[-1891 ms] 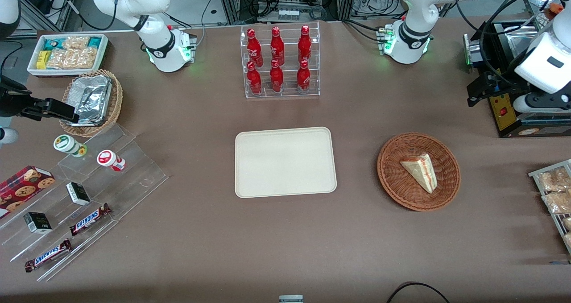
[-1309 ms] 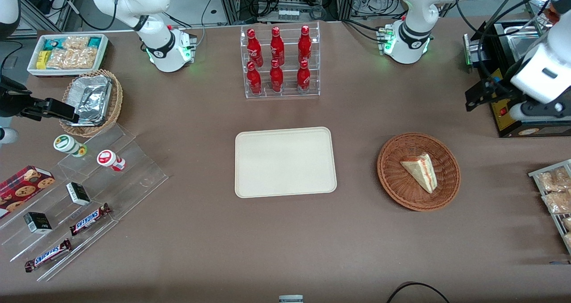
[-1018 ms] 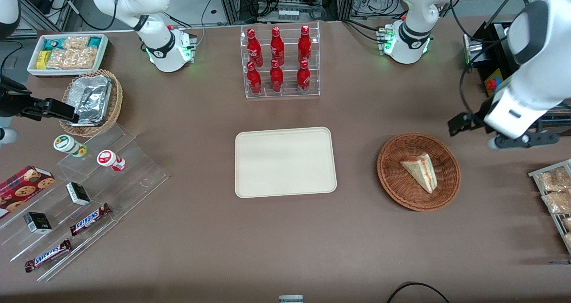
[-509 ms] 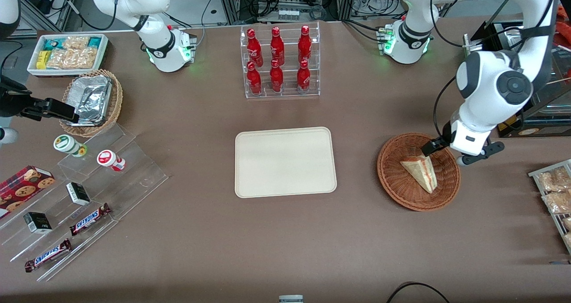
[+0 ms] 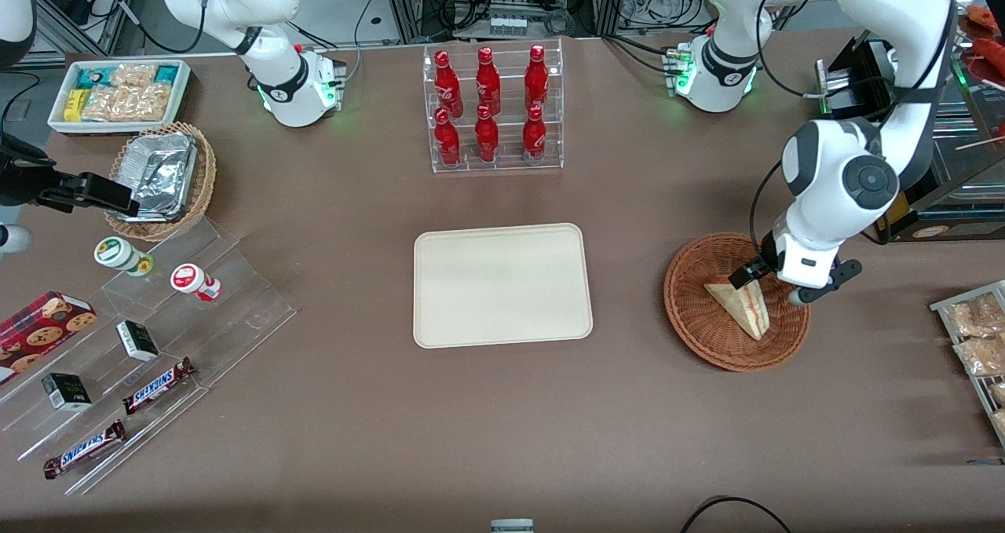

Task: Place sandwich from basket to tray
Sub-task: 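Lower the left gripper onto the wrapped sandwich and close on it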

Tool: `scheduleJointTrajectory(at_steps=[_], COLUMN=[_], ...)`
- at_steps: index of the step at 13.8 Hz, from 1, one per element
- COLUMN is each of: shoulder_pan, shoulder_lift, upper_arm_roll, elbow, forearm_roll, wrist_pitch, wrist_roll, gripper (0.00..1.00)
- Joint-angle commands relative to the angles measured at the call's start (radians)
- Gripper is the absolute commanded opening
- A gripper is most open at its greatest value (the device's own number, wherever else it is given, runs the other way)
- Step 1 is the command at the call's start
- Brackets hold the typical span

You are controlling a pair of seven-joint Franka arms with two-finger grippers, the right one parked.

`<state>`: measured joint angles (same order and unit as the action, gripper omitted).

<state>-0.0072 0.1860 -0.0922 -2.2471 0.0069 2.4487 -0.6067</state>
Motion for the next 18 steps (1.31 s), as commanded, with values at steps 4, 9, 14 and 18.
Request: scheduleJointTrajectory(at_steps=[4,9,14,18], shoulder_pan=[-0.005,-0.013,-0.078,-0.207], shoulder_lift=[0.067,0.053,-0.029,-0.01], upper_arm_roll=[-0.003,-0.011,-0.026,-0.032], elbow=[0.006,0.032,0.179,0.43], forearm_roll=[0.001,0.002,0.088,0.085], wrist_pitch=[0.07,0.052,-0.256,-0.529], wrist_roll=[-0.102,-0.117,-0.117,-0.126], gripper=[0.52,0.0,0.0,0.0])
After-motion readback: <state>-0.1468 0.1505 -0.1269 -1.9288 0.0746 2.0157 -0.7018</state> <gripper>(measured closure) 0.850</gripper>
